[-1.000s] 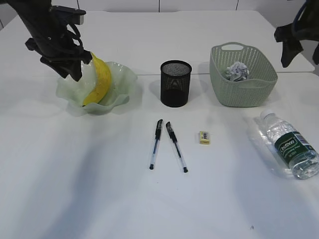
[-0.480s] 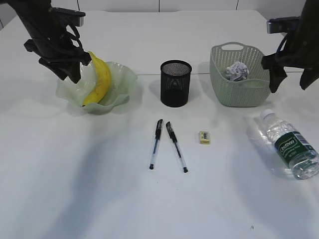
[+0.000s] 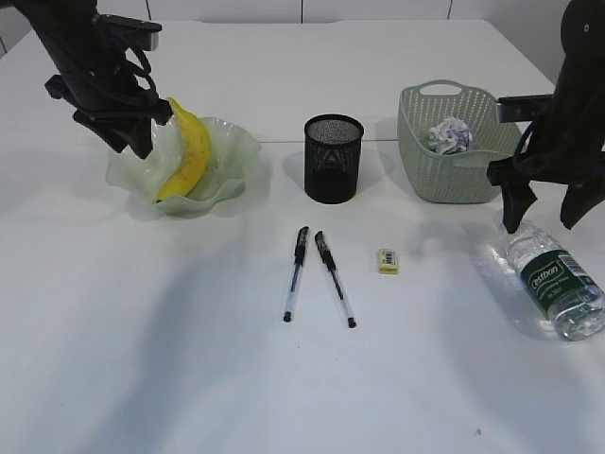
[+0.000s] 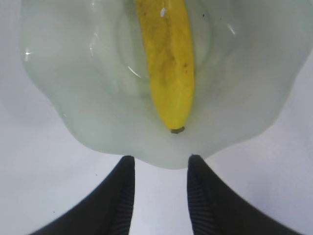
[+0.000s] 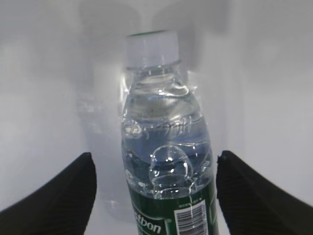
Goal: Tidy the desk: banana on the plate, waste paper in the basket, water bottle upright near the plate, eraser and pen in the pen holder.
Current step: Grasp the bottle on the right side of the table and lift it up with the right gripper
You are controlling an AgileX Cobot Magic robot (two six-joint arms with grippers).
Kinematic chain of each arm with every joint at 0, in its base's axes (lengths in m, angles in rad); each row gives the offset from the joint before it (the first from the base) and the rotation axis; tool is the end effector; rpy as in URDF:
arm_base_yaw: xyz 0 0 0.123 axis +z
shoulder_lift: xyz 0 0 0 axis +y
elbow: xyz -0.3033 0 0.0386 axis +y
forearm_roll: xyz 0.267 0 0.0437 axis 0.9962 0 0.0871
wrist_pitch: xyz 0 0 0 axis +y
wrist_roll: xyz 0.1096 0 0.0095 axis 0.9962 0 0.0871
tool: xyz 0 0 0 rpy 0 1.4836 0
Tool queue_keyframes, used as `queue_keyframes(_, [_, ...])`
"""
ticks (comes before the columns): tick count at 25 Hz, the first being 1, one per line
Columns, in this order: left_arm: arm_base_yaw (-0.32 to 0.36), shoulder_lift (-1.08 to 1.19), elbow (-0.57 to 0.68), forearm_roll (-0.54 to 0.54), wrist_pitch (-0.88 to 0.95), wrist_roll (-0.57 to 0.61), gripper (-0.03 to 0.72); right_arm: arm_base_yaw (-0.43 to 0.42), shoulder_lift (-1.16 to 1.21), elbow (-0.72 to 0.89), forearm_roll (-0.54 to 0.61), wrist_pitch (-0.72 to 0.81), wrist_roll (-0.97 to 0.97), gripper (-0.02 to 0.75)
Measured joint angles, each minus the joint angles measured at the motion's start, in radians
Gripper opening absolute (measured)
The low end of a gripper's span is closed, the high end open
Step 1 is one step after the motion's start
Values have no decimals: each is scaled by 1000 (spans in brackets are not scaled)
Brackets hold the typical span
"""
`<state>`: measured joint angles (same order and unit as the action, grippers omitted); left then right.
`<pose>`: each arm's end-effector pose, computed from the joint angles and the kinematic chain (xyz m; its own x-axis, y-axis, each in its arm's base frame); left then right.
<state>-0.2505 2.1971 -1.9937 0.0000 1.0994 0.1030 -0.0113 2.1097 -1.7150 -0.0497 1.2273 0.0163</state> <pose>0.5014 -0.1283 0.2318 -0.8780 0.3308 -0.3459 0.3400 0.9398 0.0358 0.4559 -0.0103 0.1914 -0.9993 0.0108 -0.0364 0.0125 0.9988 -0.0468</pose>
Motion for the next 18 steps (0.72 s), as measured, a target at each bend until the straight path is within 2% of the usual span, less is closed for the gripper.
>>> queue_keyframes(18, [0, 0, 0, 0, 19, 0, 244, 0, 40, 16, 2, -5, -44, 573])
